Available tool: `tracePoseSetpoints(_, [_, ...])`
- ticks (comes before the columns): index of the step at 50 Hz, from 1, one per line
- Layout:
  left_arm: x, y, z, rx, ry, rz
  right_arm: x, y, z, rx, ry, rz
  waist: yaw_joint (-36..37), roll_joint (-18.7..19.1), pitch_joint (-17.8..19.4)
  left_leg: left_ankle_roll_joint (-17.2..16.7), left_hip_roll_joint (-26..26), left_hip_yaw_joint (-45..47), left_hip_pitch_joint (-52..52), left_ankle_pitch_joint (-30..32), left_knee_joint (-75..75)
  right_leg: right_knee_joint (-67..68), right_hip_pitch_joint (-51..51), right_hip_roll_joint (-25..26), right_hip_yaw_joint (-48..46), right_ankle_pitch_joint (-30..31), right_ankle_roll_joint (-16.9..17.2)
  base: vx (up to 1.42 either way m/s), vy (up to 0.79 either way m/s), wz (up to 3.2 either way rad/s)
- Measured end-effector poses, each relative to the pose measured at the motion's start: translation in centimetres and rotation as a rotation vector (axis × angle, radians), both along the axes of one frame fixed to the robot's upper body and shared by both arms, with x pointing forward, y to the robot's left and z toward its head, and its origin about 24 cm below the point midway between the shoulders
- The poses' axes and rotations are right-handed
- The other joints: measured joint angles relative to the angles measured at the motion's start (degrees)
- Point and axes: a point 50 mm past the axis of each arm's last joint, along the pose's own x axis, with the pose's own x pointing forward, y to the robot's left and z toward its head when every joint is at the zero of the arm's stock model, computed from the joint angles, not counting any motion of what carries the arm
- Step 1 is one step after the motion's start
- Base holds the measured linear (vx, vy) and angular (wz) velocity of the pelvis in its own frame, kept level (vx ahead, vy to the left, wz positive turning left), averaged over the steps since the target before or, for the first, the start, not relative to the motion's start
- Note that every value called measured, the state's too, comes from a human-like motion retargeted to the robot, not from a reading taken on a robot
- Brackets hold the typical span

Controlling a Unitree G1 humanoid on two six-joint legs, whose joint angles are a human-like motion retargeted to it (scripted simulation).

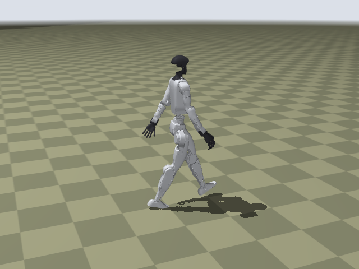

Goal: Walk run

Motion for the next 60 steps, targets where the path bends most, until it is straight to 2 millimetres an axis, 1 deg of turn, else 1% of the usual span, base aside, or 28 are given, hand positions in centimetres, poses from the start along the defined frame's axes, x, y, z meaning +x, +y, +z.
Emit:
tracePoseSetpoints(3, [1.5, 1.1, -0.8, 0.041, -0.041, -0.017, -4.6, 0.9, -1.9, 0.041, 0.145, -0.035, 1.3, -1.1, -2.3, 1.7, -1.3, -1.9, 1.9, 3.7, 1.2, 3.7, 1.3, -1.5, -2.6, 15.8, 5.7, 1.22, -0.03, -0.27])
tracePoseSetpoints(5, [3.2, 2.0, -1.5, 0.071, -0.091, -0.028, -8.7, 1.6, -3.0, 0.061, 0.274, -0.057, 0.6, -0.4, -3.3, 0.7, -0.8, -5.7, 3.5, 5.7, 3.1, 8.8, 0.9, -0.7, -2.4, 28.7, 9.0, 1.3, -0.02, 0.21])
tracePoseSetpoints(7, [6.0, 2.8, -2.6, 0.091, -0.173, -0.049, -13.0, 2.1, -3.6, 0.069, 0.423, -0.089, -2.1, -1.4, -2.3, 2.3, -4.8, -11.2, 6.0, 4.2, 5.8, 26.6, -4.5, -1.2, -1.3, 33.0, 12.7, 1.28, -0.03, 1.13])
tracePoseSetpoints(8, [8.2, 3.4, -3.2, 0.099, -0.23, -0.07, -14.9, 2.1, -3.6, 0.075, 0.5, -0.108, -3.9, -2.6, -1.4, 3.1, -7.3, -10.8, 7.9, 2.8, 7.0, 37.7, -8.2, -2.9, -3.1, 33.0, 14.4, 0.96, -0.07, 1.44])
tracePoseSetpoints(10, [12.7, 4.7, -4.3, 0.131, -0.357, -0.113, -18.7, 2.8, -3.6, 0.114, 0.657, -0.122, -4.9, 0.5, -1.1, 2.6, -3.2, -9.0, 12.3, 1.4, 5.6, 41.0, -11.9, 1.2, -2.9, 33.0, 17.3, 0.92, -0.12, 0.84])
tracePoseSetpoints(12, [18.5, 5.7, -4.9, 0.167, -0.525, -0.158, -21.9, 3.5, -3.2, 0.158, 0.776, -0.124, -4.4, 5.0, -1.0, 0.8, 1.2, -12.3, 14.4, 0.1, 4.8, 37.7, -16.7, 7.7, -1.5, 30.7, 15.0, 0.98, -0.14, 0.38])
tracePoseSetpoints(13, [21.4, 5.8, -5.0, 0.177, -0.62, -0.18, -23.5, 3.8, -2.9, 0.172, 0.822, -0.129, -4.4, 5.7, -0.7, 0.4, 1.2, -13.3, 16.0, -0.8, 4.5, 38.5, -19.2, 8.2, -0.5, 27.1, 14.4, 0.84, -0.07, 0.67])
tracePoseSetpoints(15, [26.9, 5.8, -4.5, 0.187, -0.821, -0.218, -26.8, 4.4, -2.2, 0.193, 0.902, -0.145, -5.9, 7.4, -0.3, -0.4, 1.6, -14.9, 19.8, -1.6, 2.8, 37.2, -23.4, 7.0, -1.0, 20.0, 13.6, 0.88, -0.04, 1.12])
tracePoseSetpoints(18, [34.2, 6.1, -2.3, 0.192, -1.109, -0.253, -31.5, 5.2, -0.7, 0.203, 1.02, -0.189, -9.7, 9.0, 0.6, -0.5, 0.6, -19.7, 24.9, -2.8, 0.6, 29.3, -28.9, 0.9, -4.8, 11.5, 10.0, 0.95, -0.13, 1.33])
tracePoseSetpoints(20, [38.3, 6.6, -0.2, 0.198, -1.274, -0.273, -33.9, 5.7, 0.3, 0.211, 1.097, -0.229, -11.7, 8.1, 1.0, -0.5, -1.3, -21.7, 28.2, -4.1, -0.2, 19.9, -30.7, -5.0, -7.3, 10.6, 10.1, 0.93, -0.22, 1.05])
tracePoseSetpoints(23, [42.4, 7.2, 2.6, 0.219, -1.45, -0.3, -36.1, 6.3, 1.5, 0.225, 1.178, -0.305, -14.4, 6.5, 1.9, -0.9, -3.7, -24.4, 33.4, -6.7, -0.2, 5.8, -33.0, -10.3, -9.1, 8.6, 8.5, 0.97, -0.31, 0.82])
tracePoseSetpoints(25, [43.7, 7.6, 3.9, 0.238, -1.523, -0.308, -36.8, 6.6, 1.8, 0.234, 1.198, -0.35, -15.1, 6.6, 2.2, -1.8, -3.5, -25.3, 36.5, -8.4, -0.2, -3.1, -35.0, -10.0, -6.4, 5.6, 8.5, 1.0, -0.36, 0.17])
tracePoseSetpoints(27, [44.0, 8.0, 4.3, 0.264, -1.549, -0.303, -36.6, 6.7, 1.7, 0.24, 1.187, -0.374, -13.4, 7.2, 1.5, -3.1, -2.7, -23.9, 38.5, -9.2, -0.2, -9.4, -36.5, -8.1, -4.3, 4.1, 8.2, 1.12, -0.45, -0.5])
tracePoseSetpoints(28, [43.7, 8.2, 4.1, 0.275, -1.544, -0.298, -36.4, 6.6, 1.6, 0.242, 1.178, -0.378, -13.4, 7.4, 1.3, -3.7, -2.7, -24.1, 39.5, -9.1, 0.4, -9.2, -36.8, -8.4, -5.6, 4.0, 8.2, 0.98, -0.38, -0.26])
tracePoseSetpoints(30, [42.3, 8.3, 3.1, 0.289, -1.501, -0.279, -35.3, 6.3, 1.0, 0.241, 1.155, -0.371, -13.1, 7.2, 0.4, -5.5, -3.2, -23.4, 40.9, -6.7, 1.8, -3.2, -37.3, -8.3, -6.9, 1.8, 5.4, 1.01, -0.39, 0.07])
tracePoseSetpoints(32, [39.4, 7.6, 1.0, 0.264, -1.389, -0.265, -34.1, 6.0, 0.4, 0.23, 1.117, -0.362, -15.8, 8.9, -0.8, -9.3, -1.2, -26.0, 41.6, 0.0, 4.4, 0.5, -37.1, -7.7, -8.1, 3.0, 1.2, 1.21, -0.46, 1.06])
tracePoseSetpoints(34, [35.3, 6.8, -1.5, 0.219, -1.226, -0.257, -32.4, 5.3, -0.3, 0.207, 1.05, -0.337, -17.3, 9.7, -2.3, -13.8, -0.1, -26.9, 41.4, 11.7, 8.5, 1.2, -34.9, -7.4, -8.0, 7.8, 1.3, 1.17, -0.49, 0.65])
tracePoseSetpoints(37, [27.3, 5.4, -4.2, 0.152, -0.947, -0.284, -28.5, 4.0, -1.7, 0.171, 0.922, -0.286, -17.3, 9.3, -3.3, -19.5, -0.1, -25.8, 36.5, 29.5, 23.9, 4.9, -32.5, -5.6, 0.5, 5.6, -1.0, 1.28, -0.61, 0.02])
tracePoseSetpoints(39, [21.9, 5.4, -4.9, 0.147, -0.76, -0.309, -24.4, 3.0, -2.7, 0.152, 0.831, -0.22, -16.7, 9.3, -1.6, -20.8, 0.8, -24.7, 30.5, 33.6, 39.5, 5.9, -28.7, -4.5, -3.1, 3.1, -2.0, 0.94, -0.48, -0.76])
tracePoseSetpoints(40, [19.3, 5.5, -4.9, 0.145, -0.663, -0.318, -21.9, 2.5, -3.1, 0.141, 0.784, -0.177, -16.2, 9.1, -0.8, -21.1, 0.7, -24.9, 27.9, 33.6, 46.0, 5.9, -26.2, -3.8, -6.4, 2.1, -2.9, 0.98, -0.49, -1.08])
tracePoseSetpoints(42, [14.5, 4.9, -4.6, 0.078, -0.49, -0.358, -16.7, 1.6, -3.5, 0.106, 0.658, -0.106, -15.4, 4.4, -2.8, -14.9, -2.4, -17.9, 23.2, 29.3, 44.7, 3.2, -23.5, -6.6, -2.6, 1.6, -3.3, 0.99, -0.46, -0.78])
tracePoseSetpoints(45, [7.9, 3.3, -3.3, -0.049, -0.3, -0.419, -8.8, 0.7, -3.0, 0.042, 0.402, -0.02, -14.5, 2.7, -2.0, -8.2, 0.1, -12.7, 13.5, 18.1, 48.3, 1.5, -19.3, -5.2, -0.6, 0.9, -4.0, 0.88, -0.35, -0.74])
tracePoseSetpoints(48, [3.1, 2.1, -1.5, -0.134, -0.164, -0.427, -1.4, 0.4, -0.9, -0.001, 0.115, 0.047, -10.4, 0.3, -0.4, -5.2, -1.3, -11.2, 5.3, 10.3, 41.2, -0.2, -14.6, -3.1, 4.2, 0.3, -5.1, 0.9, -0.34, -1.36])
tracePoseSetpoints(51, [-0.4, 1.3, 0.2, -0.168, -0.048, -0.389, 4.2, -0.2, 2.1, -0.025, -0.124, 0.077, -5.9, 0.6, 1.4, -4.4, 0.5, -10.1, 1.9, 9.8, 24.6, -1.3, -9.9, 0.6, 6.7, -1.1, -6.3, 1.0, -0.25, -1.18])
tracePoseSetpoints(53, [-1.9, 0.8, 1.0, -0.164, 0.011, -0.341, 6.7, -0.9, 4.2, -0.04, -0.251, 0.08, -2.9, 1.4, 2.4, -3.1, 1.0, -9.6, 0.5, 9.0, 12.8, -1.7, -6.7, 2.7, 7.5, -2.3, -7.0, 0.95, -0.12, -0.98])
tracePoseSetpoints(55, [-2.9, 0.4, 1.7, -0.138, 0.059, -0.273, 8.2, -1.4, 5.6, -0.055, -0.342, 0.078, -0.7, 1.6, 2.8, -2.8, 0.5, -8.6, -0.5, 5.2, 2.9, -1.8, -3.5, 3.9, 8.6, -3.1, -7.2, 1.09, -0.09, -0.59])
tracePoseSetpoints(58, [-3.3, 0.5, 2.0, -0.068, 0.105, -0.142, 8.1, -1.6, 5.8, -0.072, -0.379, 0.061, -0.7, 0.7, 2.0, -6.5, -0.5, -4.0, -0.9, -0.6, -4.3, -1.0, 0.3, 4.2, 7.0, -0.2, -5.7, 1.23, -0.1, -0.05])
tracePoseSetpoints(60, [-2.8, 0.9, 1.7, -0.02, 0.109, -0.067, 6.7, -1.5, 4.7, -0.077, -0.337, 0.041, 0.5, -0.2, 0.7, -4.5, -0.4, -3.3, -0.8, -0.2, -1.3, 0.5, 1.7, 3.7, 6.0, 5.1, -2.6, 1.21, -0.08, -0.4])
